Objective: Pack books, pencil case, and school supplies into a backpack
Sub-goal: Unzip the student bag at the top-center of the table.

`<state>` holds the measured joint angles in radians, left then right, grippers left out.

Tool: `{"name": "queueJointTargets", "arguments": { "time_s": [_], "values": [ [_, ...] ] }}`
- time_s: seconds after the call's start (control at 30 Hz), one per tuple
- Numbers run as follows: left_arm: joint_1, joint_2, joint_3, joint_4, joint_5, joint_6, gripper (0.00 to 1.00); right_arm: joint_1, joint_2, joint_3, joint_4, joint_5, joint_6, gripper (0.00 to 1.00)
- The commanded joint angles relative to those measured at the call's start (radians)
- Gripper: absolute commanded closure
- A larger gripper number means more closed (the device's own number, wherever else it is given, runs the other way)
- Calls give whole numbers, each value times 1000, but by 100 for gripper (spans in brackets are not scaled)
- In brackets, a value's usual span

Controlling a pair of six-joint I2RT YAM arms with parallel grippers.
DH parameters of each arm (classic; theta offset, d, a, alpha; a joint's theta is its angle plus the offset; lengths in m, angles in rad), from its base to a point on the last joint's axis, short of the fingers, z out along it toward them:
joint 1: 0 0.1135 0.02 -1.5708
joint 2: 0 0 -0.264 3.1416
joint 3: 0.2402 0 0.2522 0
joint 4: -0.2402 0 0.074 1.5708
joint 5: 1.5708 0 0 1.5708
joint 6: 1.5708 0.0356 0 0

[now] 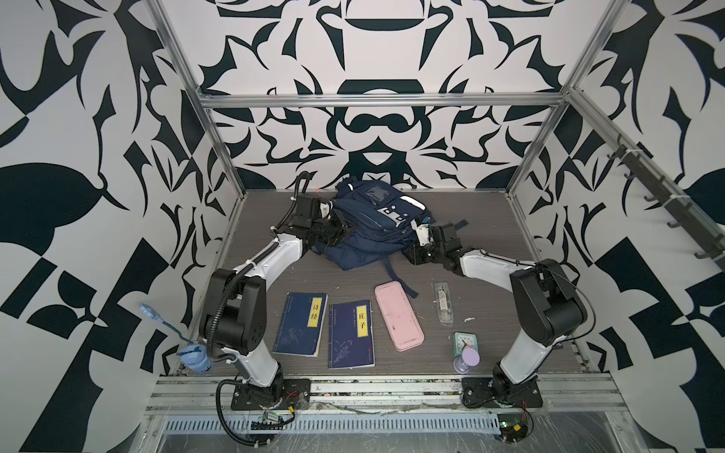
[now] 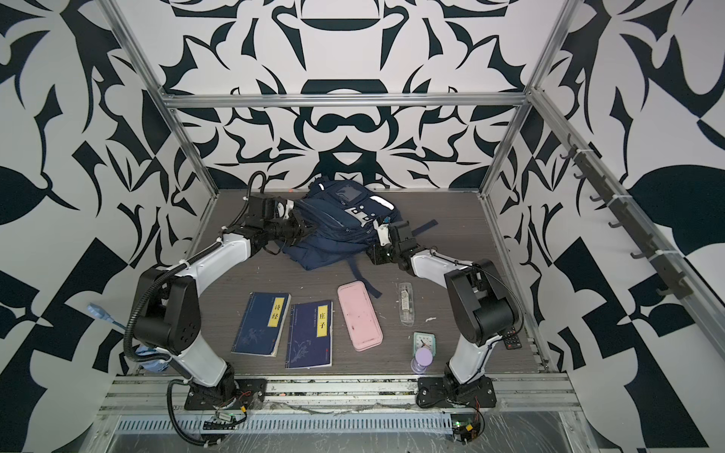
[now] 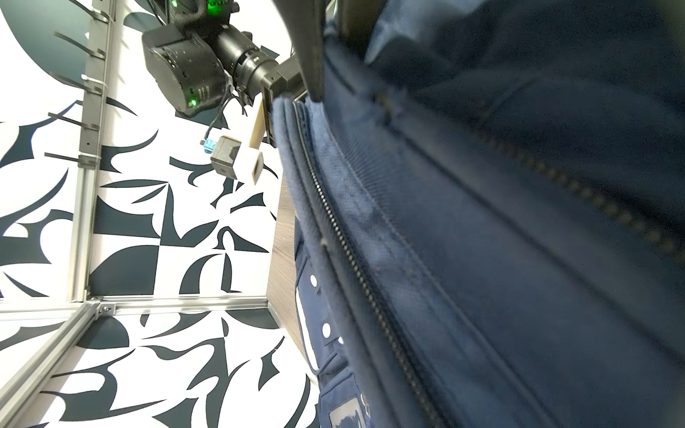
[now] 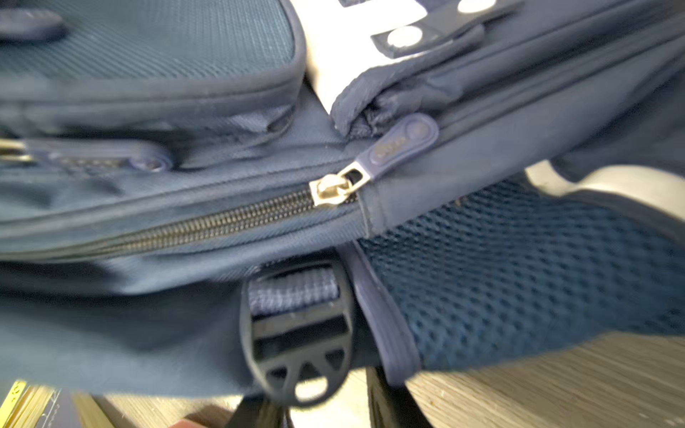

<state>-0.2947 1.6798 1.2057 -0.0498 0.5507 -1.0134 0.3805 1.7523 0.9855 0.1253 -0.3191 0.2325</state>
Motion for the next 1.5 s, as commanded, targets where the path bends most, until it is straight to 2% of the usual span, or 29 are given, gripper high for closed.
{"name": "queueJointTargets", "arguments": {
  "time_s": [0.0,0.37,0.73,0.8,0.87,1.23,1.3,1.37,1.47],
  "values": [
    [5,-1,49,40,19,16,100,-1,16,43,18,-29,-9,63],
    [6,-6,49,25,17,22,100,-2,53,67,29,-26,-20,60],
    [9,1,56,24,15,22,100,-2,55,67,39,-54,-21,71],
    [11,3,60,25,18,20,100,-2,56,67,41,-48,-25,69],
    [14,4,61,25,18,18,100,-1,62,70,40,-38,-28,59],
    [28,-2,55,26,22,17,100,-1,93,97,46,-50,-45,64],
    [28,1,54,27,26,15,100,-1,94,91,57,-46,-48,58],
    [28,3,54,27,26,15,100,0,96,93,58,-41,-55,56],
    [28,5,55,28,25,14,100,-2,92,91,64,-47,-59,61]
  ]
}}
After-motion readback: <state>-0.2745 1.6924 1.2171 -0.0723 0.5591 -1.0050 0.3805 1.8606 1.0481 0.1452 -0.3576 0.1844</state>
